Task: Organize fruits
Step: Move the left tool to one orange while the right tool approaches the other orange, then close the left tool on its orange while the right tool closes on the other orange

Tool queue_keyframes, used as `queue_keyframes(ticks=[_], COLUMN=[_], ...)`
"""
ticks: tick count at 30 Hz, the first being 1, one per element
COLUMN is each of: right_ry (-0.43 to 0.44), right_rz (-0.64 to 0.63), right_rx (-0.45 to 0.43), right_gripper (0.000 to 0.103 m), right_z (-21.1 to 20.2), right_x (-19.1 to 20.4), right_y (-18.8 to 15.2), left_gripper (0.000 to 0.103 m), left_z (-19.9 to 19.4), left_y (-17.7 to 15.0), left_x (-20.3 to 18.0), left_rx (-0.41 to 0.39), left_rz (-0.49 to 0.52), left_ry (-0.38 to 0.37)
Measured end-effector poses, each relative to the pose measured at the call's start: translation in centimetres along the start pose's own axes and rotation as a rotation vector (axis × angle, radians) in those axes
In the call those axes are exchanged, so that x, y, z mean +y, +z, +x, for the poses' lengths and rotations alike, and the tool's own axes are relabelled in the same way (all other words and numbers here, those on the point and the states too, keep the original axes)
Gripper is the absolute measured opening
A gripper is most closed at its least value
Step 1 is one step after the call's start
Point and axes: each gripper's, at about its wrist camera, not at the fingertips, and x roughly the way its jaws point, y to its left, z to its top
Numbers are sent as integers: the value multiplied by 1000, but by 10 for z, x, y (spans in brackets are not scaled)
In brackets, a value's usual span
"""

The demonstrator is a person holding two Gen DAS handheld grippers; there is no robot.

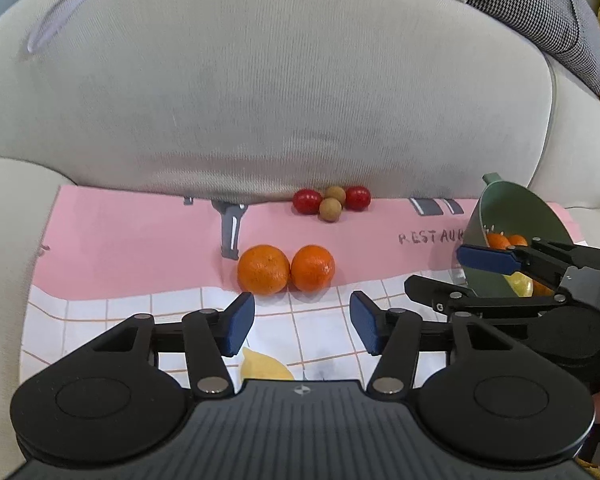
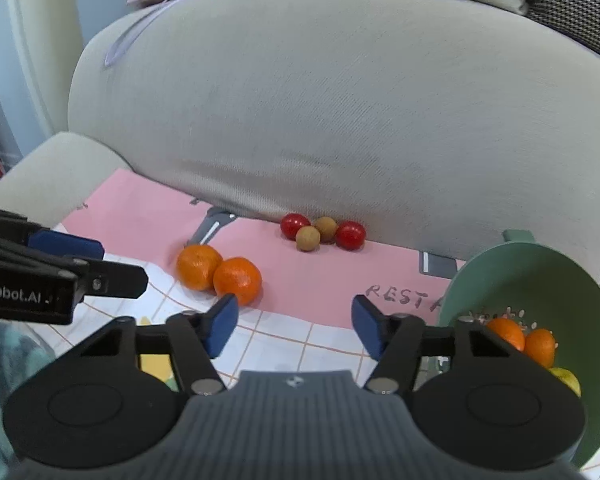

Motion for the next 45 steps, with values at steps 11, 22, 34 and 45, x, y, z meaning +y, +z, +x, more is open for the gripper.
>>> queue_keyframes(ticks=[11,22,34,45], right_ry=[-53,46,64,71], right_rz=[-119,-213,-319,-333], right_rx=[-23,-7,6,28], right_gripper=[43,44,44,42], right_z=[29,57,90,102], right_x=[9,26,54,52], right_y=[-12,-7,2,-2], left_gripper=[60,60,56,56], left_z=[37,62,77,93], left_y=[1,13,12,14], left_x=[6,35,46,50], left_rx=[78,63,67,87], left_rz=[-28,-88,-68,-81], left_ry=[-27,20,-10,-30])
